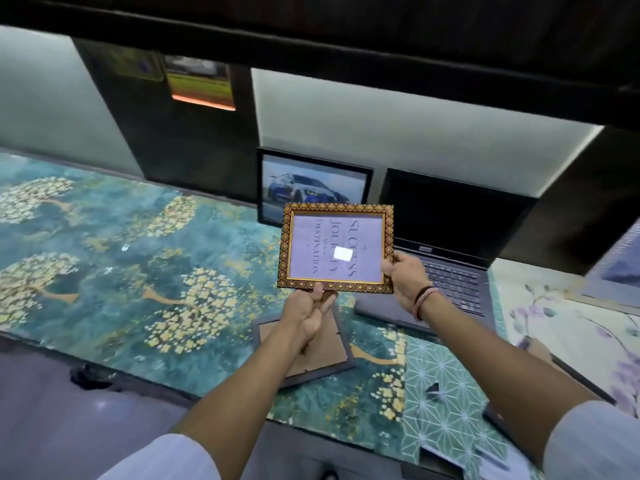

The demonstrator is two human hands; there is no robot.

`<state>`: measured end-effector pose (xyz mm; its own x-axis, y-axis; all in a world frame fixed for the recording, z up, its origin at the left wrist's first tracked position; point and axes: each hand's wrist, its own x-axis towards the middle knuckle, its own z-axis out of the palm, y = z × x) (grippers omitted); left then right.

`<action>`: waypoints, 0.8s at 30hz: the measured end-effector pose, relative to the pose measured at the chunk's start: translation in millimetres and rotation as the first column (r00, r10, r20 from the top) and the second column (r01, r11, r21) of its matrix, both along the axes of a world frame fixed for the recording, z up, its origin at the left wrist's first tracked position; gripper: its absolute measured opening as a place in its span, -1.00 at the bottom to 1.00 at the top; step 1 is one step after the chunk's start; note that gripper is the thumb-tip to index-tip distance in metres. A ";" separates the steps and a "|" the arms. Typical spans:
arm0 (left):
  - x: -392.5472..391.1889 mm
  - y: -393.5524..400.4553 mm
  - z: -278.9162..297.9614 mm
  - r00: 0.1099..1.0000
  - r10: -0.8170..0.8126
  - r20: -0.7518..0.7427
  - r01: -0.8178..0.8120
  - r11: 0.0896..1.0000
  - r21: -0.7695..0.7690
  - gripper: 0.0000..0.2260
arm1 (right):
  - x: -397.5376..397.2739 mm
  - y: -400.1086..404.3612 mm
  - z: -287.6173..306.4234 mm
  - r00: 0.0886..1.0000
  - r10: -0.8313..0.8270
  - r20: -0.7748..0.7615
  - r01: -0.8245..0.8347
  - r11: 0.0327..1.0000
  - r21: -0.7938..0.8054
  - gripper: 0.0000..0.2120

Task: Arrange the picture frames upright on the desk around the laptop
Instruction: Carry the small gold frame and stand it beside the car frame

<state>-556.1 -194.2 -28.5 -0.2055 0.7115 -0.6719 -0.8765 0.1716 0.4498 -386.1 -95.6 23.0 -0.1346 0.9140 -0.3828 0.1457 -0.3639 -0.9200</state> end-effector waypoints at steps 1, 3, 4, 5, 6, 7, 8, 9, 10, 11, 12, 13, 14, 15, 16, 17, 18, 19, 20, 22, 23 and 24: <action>-10.1 -0.9 -5.0 1.000 0.012 0.010 -0.012 1.000 0.013 -0.84 | -12.5 8.0 0.5 1.000 0.023 0.003 -0.024 0.999 0.023 -0.79; -37.5 -4.9 -13.7 0.998 0.063 -0.001 -0.063 0.998 0.012 -0.82 | -38.3 28.2 3.6 0.991 0.092 0.095 -0.102 0.988 0.112 -0.75; -54.1 -7.6 -16.2 0.995 0.092 -0.024 -0.092 0.996 0.011 -0.81 | -51.1 38.2 7.8 0.978 0.135 0.161 -0.161 0.973 0.167 -0.77; -72.9 -10.6 -15.3 0.991 0.123 -0.056 -0.121 0.992 0.024 -0.78 | -65.2 49.4 12.5 0.959 0.170 0.228 -0.222 0.948 0.229 -0.82; -88.9 -12.1 -12.9 0.985 0.147 -0.086 -0.145 0.989 0.037 -0.72 | -76.4 62.5 15.8 0.929 0.198 0.312 -0.292 0.911 0.290 -0.87; -105.5 -11.8 -9.6 0.980 0.168 -0.111 -0.164 0.985 0.045 -0.64 | -91.0 75.4 20.8 0.890 0.235 0.390 -0.374 0.867 0.331 -0.81; -121.5 -9.7 -10.7 0.975 0.176 -0.137 -0.171 0.984 0.049 -0.58 | -104.9 83.9 28.4 0.846 0.265 0.462 -0.448 0.824 0.348 -0.74; -133.6 -7.5 -8.7 0.973 0.164 -0.165 -0.158 0.986 0.045 -0.56 | -118.1 90.0 36.1 0.811 0.297 0.504 -0.507 0.787 0.352 -0.72; -144.7 -5.2 -6.8 0.972 0.153 -0.181 -0.151 0.988 0.026 -0.56 | -132.8 92.4 45.0 0.781 0.324 0.534 -0.553 0.755 0.351 -0.74; -155.2 -4.0 -4.3 0.972 0.152 -0.182 -0.154 0.988 0.003 -0.57 | -149.4 94.8 52.2 0.758 0.338 0.558 -0.586 0.728 0.356 -0.76; -163.9 -2.1 -3.7 0.971 0.152 -0.186 -0.157 0.987 -0.016 -0.57 | -164.2 95.6 59.3 0.743 0.329 0.583 -0.600 0.712 0.363 -0.78; -172.7 0.1 -2.1 0.971 0.147 -0.190 -0.155 0.987 -0.028 -0.57 | -180.2 98.4 64.2 0.738 0.307 0.601 -0.598 0.710 0.371 -0.79; -184.0 2.5 -1.4 0.970 0.142 -0.199 -0.151 0.988 -0.034 -0.55 | -198.3 101.0 68.5 0.746 0.292 0.599 -0.582 0.723 0.372 -0.78; -192.8 6.1 -1.5 0.969 0.140 -0.206 -0.150 0.988 -0.032 -0.53 | -212.9 102.9 72.6 0.761 0.283 0.583 -0.564 0.733 0.381 -0.77; -205.5 10.1 -6.0 0.966 0.148 -0.210 -0.159 0.987 -0.035 -0.51 | -230.7 106.1 74.4 0.771 0.274 0.575 -0.555 0.731 0.397 -0.76; -215.9 14.3 -9.2 0.967 0.156 -0.200 -0.167 0.985 -0.035 -0.49 | -246.8 109.6 76.1 0.772 0.261 0.580 -0.558 0.715 0.421 -0.77; -227.5 18.4 -12.3 0.969 0.168 -0.181 -0.178 0.983 -0.038 -0.47 | -264.1 111.8 79.2 0.758 0.252 0.601 -0.576 0.691 0.436 -0.78; -236.3 22.1 -13.9 0.972 0.183 -0.148 -0.189 0.981 -0.031 -0.46 | -279.1 114.3 80.8 0.743 0.248 0.621 -0.594 0.673 0.442 -0.80; -250.0 28.1 -18.8 0.973 0.200 -0.117 -0.206 0.978 -0.036 -0.44 | -298.8 115.5 83.6 0.727 0.250 0.639 -0.614 0.653 0.444 -0.83; -269.5 38.9 -27.4 0.967 0.248 -0.054 -0.250 0.968 -0.029 -0.44 | -327.8 117.6 87.0 0.694 0.268 0.668 -0.650 0.633 0.421 -0.86; -283.1 46.6 -33.5 0.963 0.267 -0.022 -0.268 0.963 -0.028 -0.43 | -345.0 120.6 86.8 0.681 0.280 0.677 -0.659 0.638 0.399 -0.82; -293.6 53.7 -38.5 0.960 0.281 0.006 -0.281 0.959 -0.034 -0.42 | -357.1 123.3 86.7 0.662 0.299 0.688 -0.672 0.642 0.368 -0.74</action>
